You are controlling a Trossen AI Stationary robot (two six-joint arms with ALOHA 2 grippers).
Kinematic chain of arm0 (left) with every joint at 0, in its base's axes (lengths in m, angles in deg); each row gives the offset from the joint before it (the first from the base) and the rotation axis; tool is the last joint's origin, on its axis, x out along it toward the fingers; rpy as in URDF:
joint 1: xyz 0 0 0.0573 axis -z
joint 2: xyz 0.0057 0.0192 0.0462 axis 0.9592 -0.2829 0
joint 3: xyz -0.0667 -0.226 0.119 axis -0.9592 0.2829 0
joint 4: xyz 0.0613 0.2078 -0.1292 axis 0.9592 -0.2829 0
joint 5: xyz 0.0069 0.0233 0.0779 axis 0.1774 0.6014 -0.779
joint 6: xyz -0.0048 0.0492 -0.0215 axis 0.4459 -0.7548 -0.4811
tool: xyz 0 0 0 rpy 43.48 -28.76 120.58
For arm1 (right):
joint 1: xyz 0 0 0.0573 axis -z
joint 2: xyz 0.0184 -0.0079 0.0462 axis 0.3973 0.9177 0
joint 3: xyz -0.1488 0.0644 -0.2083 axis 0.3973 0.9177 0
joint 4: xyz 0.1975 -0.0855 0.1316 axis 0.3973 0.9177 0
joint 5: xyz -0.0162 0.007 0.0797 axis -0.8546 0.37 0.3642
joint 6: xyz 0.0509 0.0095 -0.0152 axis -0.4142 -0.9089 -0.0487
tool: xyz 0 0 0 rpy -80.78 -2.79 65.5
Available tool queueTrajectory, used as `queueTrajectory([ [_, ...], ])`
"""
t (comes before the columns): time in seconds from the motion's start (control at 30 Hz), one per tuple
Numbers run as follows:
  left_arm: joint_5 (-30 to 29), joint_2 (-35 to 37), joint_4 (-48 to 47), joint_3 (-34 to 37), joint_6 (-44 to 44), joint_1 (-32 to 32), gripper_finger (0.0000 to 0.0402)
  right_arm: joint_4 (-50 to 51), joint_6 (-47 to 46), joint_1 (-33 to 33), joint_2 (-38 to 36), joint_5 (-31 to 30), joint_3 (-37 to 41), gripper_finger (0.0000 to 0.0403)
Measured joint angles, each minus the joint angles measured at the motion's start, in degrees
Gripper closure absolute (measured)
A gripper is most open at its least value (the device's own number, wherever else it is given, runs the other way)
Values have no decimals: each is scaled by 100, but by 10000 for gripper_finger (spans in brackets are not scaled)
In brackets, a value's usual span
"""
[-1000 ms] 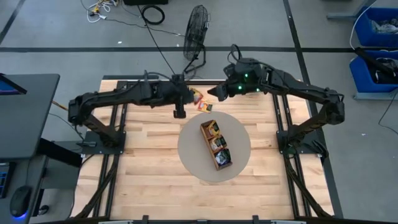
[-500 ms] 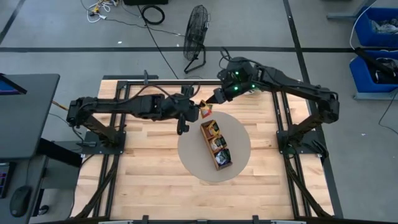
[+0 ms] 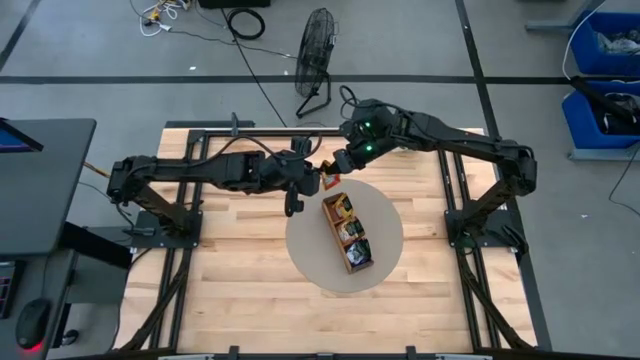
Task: Pick & Place Tea
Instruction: Put the orange tea bag into the left section of the wooden organizer
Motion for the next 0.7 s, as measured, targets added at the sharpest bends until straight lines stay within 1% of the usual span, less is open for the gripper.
queueTrajectory([
  [0.1, 8, 0, -15, 0, -11, 3, 399, -36, 112, 3, 0, 2, 0, 367],
  [0.13, 14, 0, -14, 0, 33, 3, 399, -43, 162, 2, 0, 7, 0, 384],
  [0.17, 32, 0, -13, 0, 113, 3, 399, -43, 197, 2, 0, 5, 0, 391],
  [0.27, 77, 2, -73, -2, 340, -24, 393, -41, 232, 2, 0, -64, 0, 391],
  [0.33, 100, 2, -152, -9, 572, -65, 379, 2, 307, -4, -33, -254, 0, 398],
  [0.43, 105, 29, -402, -21, 1070, -148, 343, 88, 347, 25, -150, -369, 0, 400],
  [0.5, 181, 59, -612, -4, 1476, -238, 313, 123, 391, 35, -269, -550, 0, 401],
  [0.6, 520, 169, -845, -4, 2192, -427, 265, 312, 536, 36, -389, -855, 0, 401],
  [0.63, 715, 227, -914, -4, 2462, -516, 250, 348, 662, 18, -426, -966, 0, 401],
  [0.7, 1390, 320, -895, -4, 2944, -719, 222, 382, 879, -59, -543, -1248, 0, 402],
])
